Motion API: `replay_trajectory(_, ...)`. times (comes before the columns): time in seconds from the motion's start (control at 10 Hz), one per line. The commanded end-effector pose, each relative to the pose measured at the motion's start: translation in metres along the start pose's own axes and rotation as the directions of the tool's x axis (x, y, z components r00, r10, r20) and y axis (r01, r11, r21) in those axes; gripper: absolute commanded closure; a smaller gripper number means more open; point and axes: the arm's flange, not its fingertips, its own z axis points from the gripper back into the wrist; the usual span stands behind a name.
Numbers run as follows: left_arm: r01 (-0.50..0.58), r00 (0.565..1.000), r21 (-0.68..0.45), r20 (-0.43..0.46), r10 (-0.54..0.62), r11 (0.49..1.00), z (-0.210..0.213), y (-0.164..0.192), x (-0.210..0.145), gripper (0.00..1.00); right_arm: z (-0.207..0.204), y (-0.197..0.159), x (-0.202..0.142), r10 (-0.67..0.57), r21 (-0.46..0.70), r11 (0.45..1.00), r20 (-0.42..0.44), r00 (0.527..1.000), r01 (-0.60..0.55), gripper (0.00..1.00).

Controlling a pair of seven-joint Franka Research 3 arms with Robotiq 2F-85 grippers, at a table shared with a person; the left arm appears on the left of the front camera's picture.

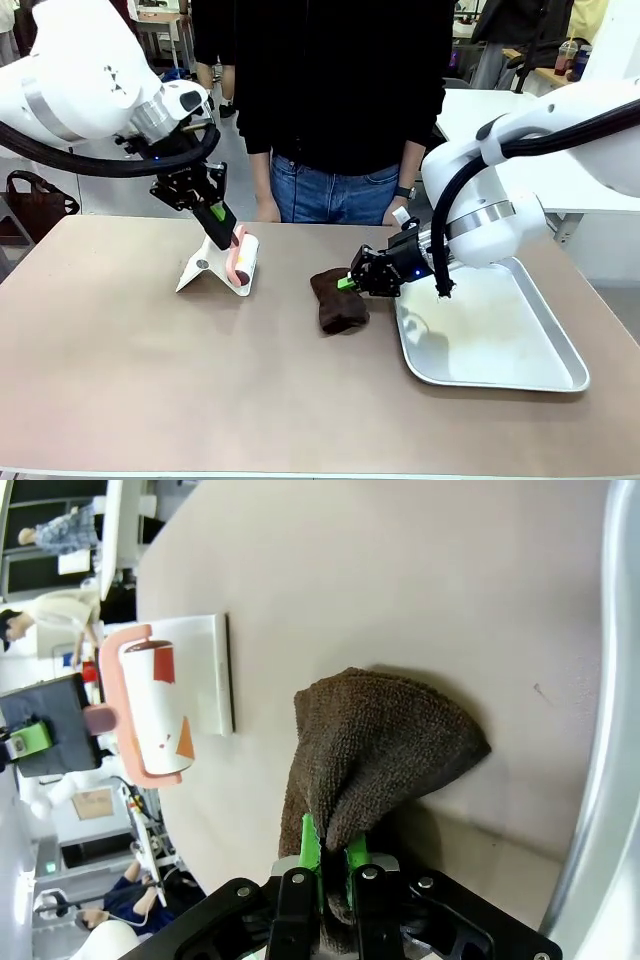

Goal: Clean the surface of the table.
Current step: Return the Lint Roller and towel to their original positions.

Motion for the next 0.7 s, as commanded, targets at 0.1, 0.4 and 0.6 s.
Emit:
replay_trajectory(0.1, -0.065, 0.997, 0.018, -0.038, 0.066, 0.998, -0.0122, 0.0022, 0.0104, 0.78, -0.0026, 0.0022, 0.0061, -0.019, 0.021, 1.0, -0.008, 1.0, 0.02, 0.89)
replay_trajectory(0.4, -0.089, 0.995, 0.018, -0.038, 0.089, 0.996, -0.0165, 0.006, 0.0124, 0.78, -0.0032, 0.0029, 0.0064, -0.01, 0.031, 0.999, -0.009, 1.0, 0.01, 0.89)
replay_trajectory(0.6, -0.102, 0.994, 0.001, -0.04, 0.102, 0.995, -0.0183, 0.0042, 0.012, 0.78, -0.0029, 0.0026, 0.0068, -0.003, 0.049, 0.999, -0.013, 1.0, 0.003, 0.89)
